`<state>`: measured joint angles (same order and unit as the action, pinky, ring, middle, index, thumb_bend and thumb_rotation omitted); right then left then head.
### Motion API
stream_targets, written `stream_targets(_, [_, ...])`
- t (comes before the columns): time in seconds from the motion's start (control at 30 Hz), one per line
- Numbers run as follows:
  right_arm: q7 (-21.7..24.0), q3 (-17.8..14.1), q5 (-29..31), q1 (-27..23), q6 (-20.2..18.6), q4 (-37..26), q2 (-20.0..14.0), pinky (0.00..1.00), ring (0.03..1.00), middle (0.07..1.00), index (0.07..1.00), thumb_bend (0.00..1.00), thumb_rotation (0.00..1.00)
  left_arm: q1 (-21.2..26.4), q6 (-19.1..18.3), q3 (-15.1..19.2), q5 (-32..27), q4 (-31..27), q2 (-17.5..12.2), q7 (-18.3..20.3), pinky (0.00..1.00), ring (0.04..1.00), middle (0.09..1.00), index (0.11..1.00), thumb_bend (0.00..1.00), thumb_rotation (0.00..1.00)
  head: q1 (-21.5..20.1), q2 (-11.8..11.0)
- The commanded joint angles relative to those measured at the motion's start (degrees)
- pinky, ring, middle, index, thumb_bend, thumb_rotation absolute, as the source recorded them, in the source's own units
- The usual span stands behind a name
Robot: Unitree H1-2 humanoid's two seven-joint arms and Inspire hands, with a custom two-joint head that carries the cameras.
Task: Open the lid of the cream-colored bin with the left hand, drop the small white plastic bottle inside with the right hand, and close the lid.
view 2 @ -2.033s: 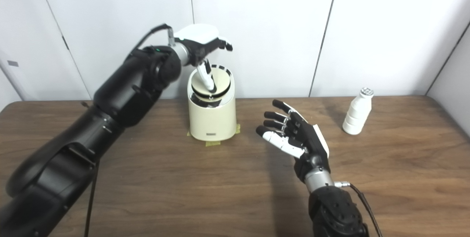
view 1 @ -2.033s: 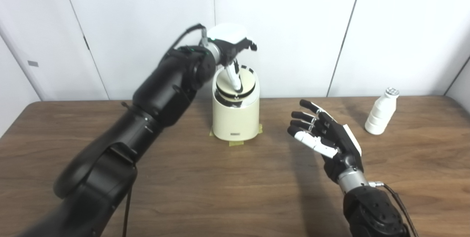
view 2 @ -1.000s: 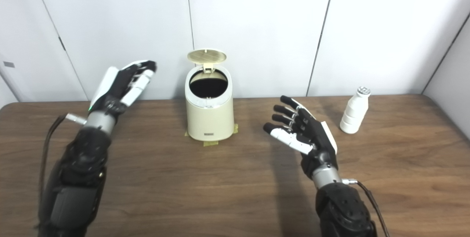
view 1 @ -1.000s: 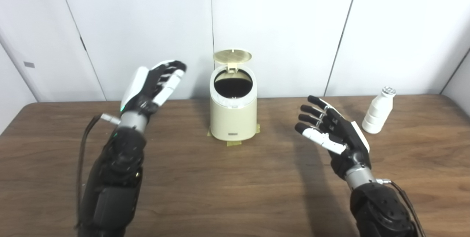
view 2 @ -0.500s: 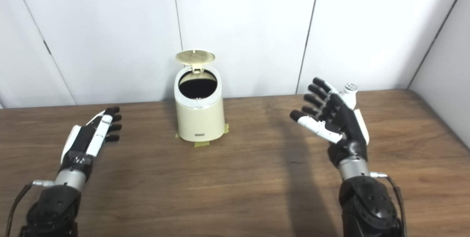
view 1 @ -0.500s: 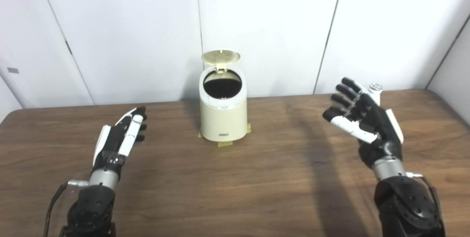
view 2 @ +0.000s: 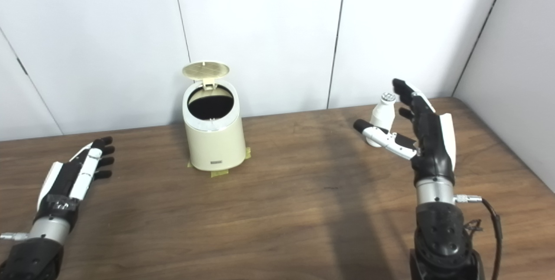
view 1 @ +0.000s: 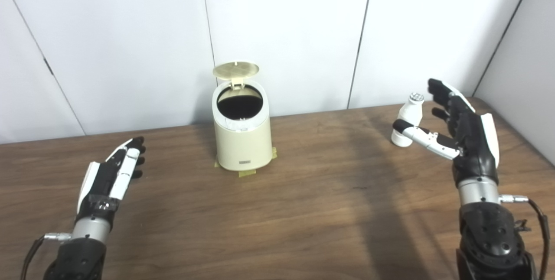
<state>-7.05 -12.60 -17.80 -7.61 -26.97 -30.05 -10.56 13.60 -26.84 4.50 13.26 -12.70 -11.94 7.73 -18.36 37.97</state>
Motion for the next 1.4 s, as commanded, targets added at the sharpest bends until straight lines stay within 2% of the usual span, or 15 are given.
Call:
stream_targets(0.0, [2.6,-0.3,-5.1,-3.0,0.1,-2.3,-1.2,0.79,0.928,0.943,0.886,0.82,0.25,1.8,0.1,0.3,-0.5,-1.5,-0.7,0.0,0.77,0.841,0.870,0.919,0.57,0.98,-1.1,0.0])
stream_targets(0.07, [5.2,-1.1,-7.4,-3.9,0.1,-1.8,-2.4,0.78,0.925,0.950,0.908,0.84,0.25,1.9,0.0,0.2,-0.4,-1.5,-0.6,0.1,0.77,0.845,0.875,0.924,0.57,0.98,-2.0,-0.1])
stream_targets(0.1, [6.5,-1.9,-7.6,-4.5,0.1,-1.2,-3.2,0.68,0.860,0.957,0.927,0.87,0.25,2.0,0.0,-0.1,-0.3,-1.4,-0.6,0.1,0.78,0.851,0.878,0.925,0.56,0.99,-2.7,-0.1])
stream_targets(0.17, [9.0,-3.4,-8.9,-5.6,0.1,-0.2,-4.0,0.59,0.790,0.967,0.945,0.89,0.25,2.1,0.1,-0.4,-0.1,-1.3,-0.5,0.2,0.80,0.848,0.872,0.921,0.55,0.99,-3.0,-0.1])
stream_targets(0.2, [10.1,-4.2,-9.9,-6.2,0.1,0.5,-4.6,0.62,0.781,0.967,0.952,0.91,0.25,2.1,0.1,-0.6,0.2,-1.3,-0.5,0.3,0.80,0.852,0.870,0.921,0.54,0.99,-3.5,0.0])
stream_targets(0.3, [12.6,-5.7,-11.3,-7.6,0.1,3.0,-6.8,0.79,0.916,0.979,0.963,0.93,0.23,2.1,0.1,-1.1,0.6,-1.3,-0.5,0.5,0.83,0.867,0.869,0.926,0.55,1.00,-3.8,0.0])
stream_targets(0.37, [13.5,-5.8,-12.9,-8.6,0.1,5.4,-8.9,0.78,0.922,0.984,0.972,0.94,0.24,2.2,0.0,-1.7,0.8,-1.3,-0.8,0.5,0.86,0.883,0.881,0.937,0.55,1.00,-4.0,0.0])
stream_targets(0.43, [13.9,-5.2,-14.7,-9.7,0.1,8.0,-10.9,0.89,0.981,0.997,0.980,0.95,0.26,2.4,0.0,-2.1,1.3,-1.2,-1.1,0.6,0.86,0.891,0.884,0.938,0.54,1.00,-4.0,0.0])
stream_targets(0.53, [14.2,-4.8,-15.2,-11.5,0.1,12.1,-12.7,0.93,0.998,1.000,0.982,0.94,0.25,2.6,0.0,-2.3,1.7,-1.0,-1.1,0.7,0.88,0.898,0.886,0.937,0.53,1.00,-3.9,-0.2])
stream_targets(0.73, [14.6,-6.7,-11.8,-15.8,0.1,19.8,-12.3,0.77,0.947,0.966,0.974,0.93,0.22,2.6,0.1,-2.8,3.2,-1.2,-1.9,0.8,0.85,0.875,0.869,0.937,0.51,1.00,-3.5,-0.2])
stream_targets(1.1, [14.5,-5.5,-11.8,-21.5,0.1,30.6,-13.5,0.76,0.910,0.937,0.949,0.94,0.18,1.7,-0.1,-1.2,3.3,-3.2,-1.3,2.7,0.81,0.854,0.864,0.917,0.43,0.94,-3.0,0.0])
stream_targets(1.13, [14.6,-5.6,-10.8,-21.8,0.1,31.6,-13.2,0.74,0.902,0.937,0.943,0.95,0.17,1.6,-0.1,-1.1,3.7,-3.3,-1.2,2.9,0.81,0.860,0.864,0.915,0.43,0.94,-2.8,0.1])
stream_targets(1.2, [14.6,-6.3,-8.6,-22.6,0.1,34.0,-12.6,0.60,0.854,0.957,0.948,0.95,0.14,1.5,-0.1,-0.9,4.3,-3.4,-1.1,3.3,0.81,0.867,0.859,0.906,0.43,0.94,-2.6,0.2])
stream_targets(1.3, [13.2,-5.8,-5.6,-23.0,0.3,37.1,-12.4,0.60,0.878,0.973,0.938,0.94,0.11,1.4,-0.1,-0.5,5.0,-3.7,-0.9,4.1,0.81,0.862,0.853,0.908,0.45,0.94,-2.4,0.5])
stream_targets(1.37, [12.1,-5.2,-4.8,-23.0,0.2,38.7,-12.1,0.60,0.845,0.962,0.928,0.92,0.10,1.4,-0.1,-0.3,5.8,-3.9,-0.8,4.8,0.81,0.869,0.859,0.908,0.45,0.95,-2.2,0.7])
